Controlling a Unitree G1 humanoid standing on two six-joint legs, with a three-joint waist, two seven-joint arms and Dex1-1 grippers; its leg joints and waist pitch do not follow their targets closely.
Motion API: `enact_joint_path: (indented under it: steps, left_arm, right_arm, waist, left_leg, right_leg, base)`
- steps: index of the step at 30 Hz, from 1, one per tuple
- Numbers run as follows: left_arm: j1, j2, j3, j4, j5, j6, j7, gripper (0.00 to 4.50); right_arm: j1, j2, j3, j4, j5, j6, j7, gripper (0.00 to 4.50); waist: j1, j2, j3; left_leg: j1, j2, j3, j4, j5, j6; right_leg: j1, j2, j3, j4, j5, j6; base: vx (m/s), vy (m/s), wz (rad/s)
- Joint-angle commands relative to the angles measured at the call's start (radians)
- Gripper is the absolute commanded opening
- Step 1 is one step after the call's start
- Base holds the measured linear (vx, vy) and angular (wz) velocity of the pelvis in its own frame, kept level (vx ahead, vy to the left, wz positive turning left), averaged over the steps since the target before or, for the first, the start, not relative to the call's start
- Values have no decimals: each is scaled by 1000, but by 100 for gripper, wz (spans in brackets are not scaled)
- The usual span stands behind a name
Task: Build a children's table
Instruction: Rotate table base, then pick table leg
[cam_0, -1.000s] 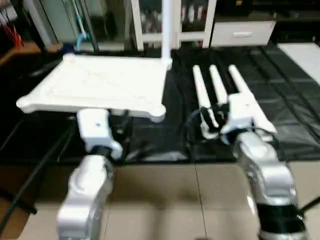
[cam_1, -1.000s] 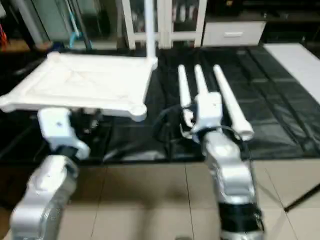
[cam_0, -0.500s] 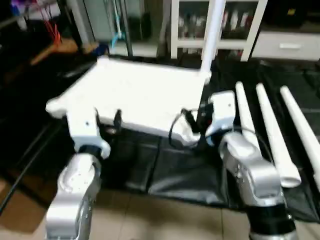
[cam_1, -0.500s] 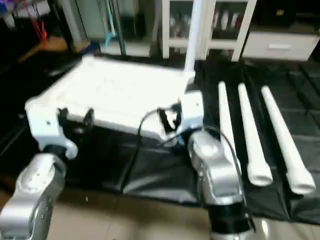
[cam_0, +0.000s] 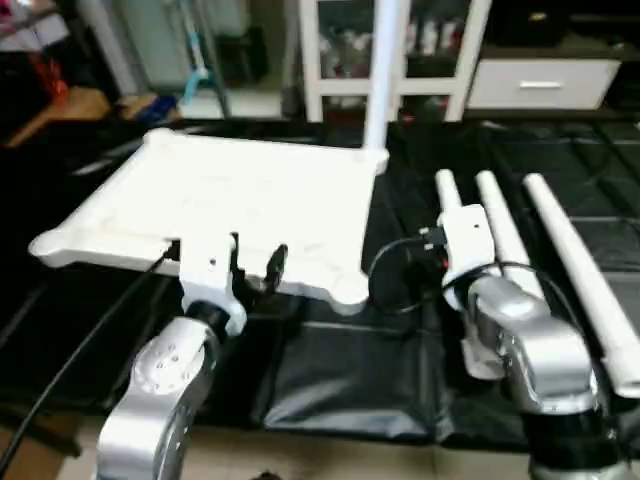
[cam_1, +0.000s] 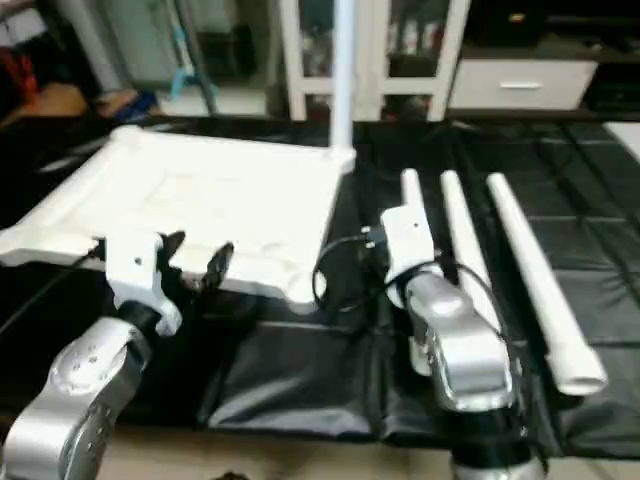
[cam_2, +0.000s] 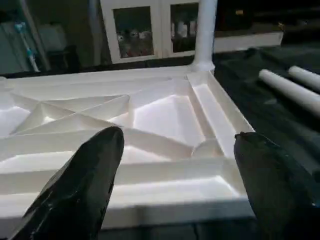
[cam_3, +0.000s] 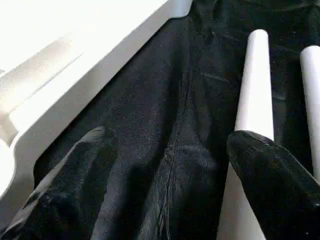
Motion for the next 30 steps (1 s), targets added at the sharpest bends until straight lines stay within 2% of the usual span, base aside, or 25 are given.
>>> enact_joint_path:
  steps: [1, 2, 3, 4, 5, 6, 7, 8, 9, 10, 11, 12, 14, 15, 18, 22, 24, 28, 30]
  left_arm:
    - [5, 29, -15, -18, -12, 8, -45, 399]
    - [2, 46, -18, -23, -23, 12, -67, 399]
    - [0, 59, -21, -26, -29, 12, -82, 399]
    - [-2, 63, -22, -28, -34, 15, -89, 399]
    - [-10, 84, -27, -38, -54, 25, -122, 399]
    - [-13, 92, -31, -42, -61, 30, -136, 399]
    - [-13, 92, -31, -42, -61, 30, -136, 399]
    - [-13, 112, -43, -51, -69, 46, -164, 399]
    - [-12, 134, -56, -59, -70, 54, -189, 399]
    - [-11, 151, -66, -66, -74, 63, -213, 399]
    - [-12, 162, -73, -72, -83, 73, -233, 399]
    - [-13, 166, -75, -74, -88, 78, -244, 399]
    - [-17, 193, -86, -101, -114, 99, -287, 399]
    - [-18, 210, -92, -116, -132, 108, -309, 399]
    - [-24, 236, -101, -148, -172, 131, -350, 399]
    - [-32, 242, -111, -157, -172, 143, -358, 399]
    - [-35, 243, -113, -157, -176, 149, -363, 399]
    - [-39, 243, -121, -171, -212, 174, -377, 399]
    - [-38, 249, -131, -181, -227, 190, -388, 399]
  right_arm:
    - [-45, -18, -7, 17, -9, 59, 17, 424]
    - [-73, -34, -14, 37, -11, 80, 23, 433]
    - [-95, -46, -18, 54, -15, 95, 25, 433]
    - [-106, -51, -19, 64, -16, 94, 28, 443]
    - [-158, -71, -24, 116, -10, 94, 49, 443]
    - [-179, -78, -27, 139, -4, 95, 60, 443]
    - [-179, -78, -27, 139, -4, 95, 60, 443]
    - [-203, -94, -19, 169, -1, 102, 78, 443]
    - [-220, -106, -12, 196, 2, 114, 93, 443]
    - [-236, -119, -5, 222, 5, 131, 105, 443]
    - [-251, -133, 5, 250, 4, 154, 114, 443]
    - [-260, -142, 11, 268, 3, 170, 118, 443]
    - [-275, -151, 9, 306, 6, 208, 122, 443]
    - [-286, -152, 8, 329, 5, 227, 121, 443]
    - [-307, -153, 10, 391, -4, 250, 120, 443]
    - [-320, -146, -3, 448, 4, 266, 131, 443]
    - [-317, -145, 0, 469, 9, 269, 142, 443]
    - [-313, -140, 7, 476, 31, 288, 170, 443]
    - [-315, -143, 24, 483, 30, 291, 179, 443]
  waist:
    - [-1, -26, -34]
    - [-4, -23, -34]
    - [-14, -17, -38]
    - [-14, -17, -38]
    - [-21, -15, -43]
    - [-23, -17, -43]
    - [-26, -15, -43]
    - [-27, -23, -43]
    - [-28, -23, -44]
    - [-30, -29, -45]
    - [-28, -41, -47]
    - [-25, -36, -49]
    - [-27, -49, -50]
    - [-22, -42, -52]
    - [-16, -48, -53]
    - [-13, -49, -57]
    - [-9, -49, -61]
    - [-3, -50, -61]
    - [-1, -52, -58]
  left_leg:
    - [36, 65, -29, -57, -287, 3]
    - [36, 68, -30, -62, -297, -4]
    - [31, 83, -44, -87, -373, -34]
    - [31, 83, -44, -87, -373, -34]
    - [28, 91, -52, -99, -421, -51]
    - [25, 91, -53, -100, -419, -54]
    - [23, 91, -49, -102, -410, -55]
    - [23, 89, -43, -100, -398, -47]
    - [24, 86, -40, -98, -392, -43]
    - [22, 84, -36, -94, -377, -34]
    - [16, 84, -32, -92, -332, -19]
    - [18, 89, -26, -91, -292, -14]
    - [20, 89, -24, -91, -291, -11]
    - [21, 89, -22, -88, -277, -7]
    - [18, 90, -13, -82, -216, 10]
    - [15, 90, -8, -77, -154, 26]
    - [12, 93, -6, -74, -100, 40]
    - [14, 93, -2, -73, -97, 45]
    - [18, 96, 0, -76, -126, 34]
  right_leg:
    - [8, -152, 77, -155, -669, -36]
    - [4, -146, 71, -154, -679, -24]
    - [9, -135, 49, -138, -608, -11]
    - [9, -135, 49, -138, -608, -11]
    - [16, -140, 46, -124, -487, -30]
    - [19, -143, 47, -119, -450, -43]
    - [23, -147, 47, -115, -389, -68]
    - [23, -154, 48, -115, -371, -85]
    - [22, -156, 48, -117, -376, -92]
    - [23, -160, 50, -118, -376, -101]
    - [29, -164, 51, -117, -365, -113]
    - [28, -161, 50, -114, -320, -131]
    - [28, -157, 49, -109, -302, -145]
    - [29, -163, 51, -107, -290, -153]
    - [32, -162, 52, -105, -233, -175]
    - [37, -159, 51, -99, -178, -189]
    - [43, -159, 48, -92, -115, -201]
    - [42, -159, 48, -90, -108, -211]
    - [39, -158, 48, -93, -153, -207]
  base:
    - [-60, 42, 6]
    - [0, 0, 0]
    - [-55, 63, -5]
    - [-35, 70, -13]
    - [-35, 70, -13]
    - [-27, 70, -13]
    - [-18, 71, -10]
    - [-18, 71, -10]
    - [-6, 54, -4]
    - [0, 0, 0]
    - [0, 0, 0]
    - [0, 0, 0]
    - [0, 0, 0]
    - [0, 0, 0]
    - [0, 0, 0]
    - [0, 0, 0]
    - [0, 0, 0]
    - [0, 0, 0]
    - [0, 0, 0]
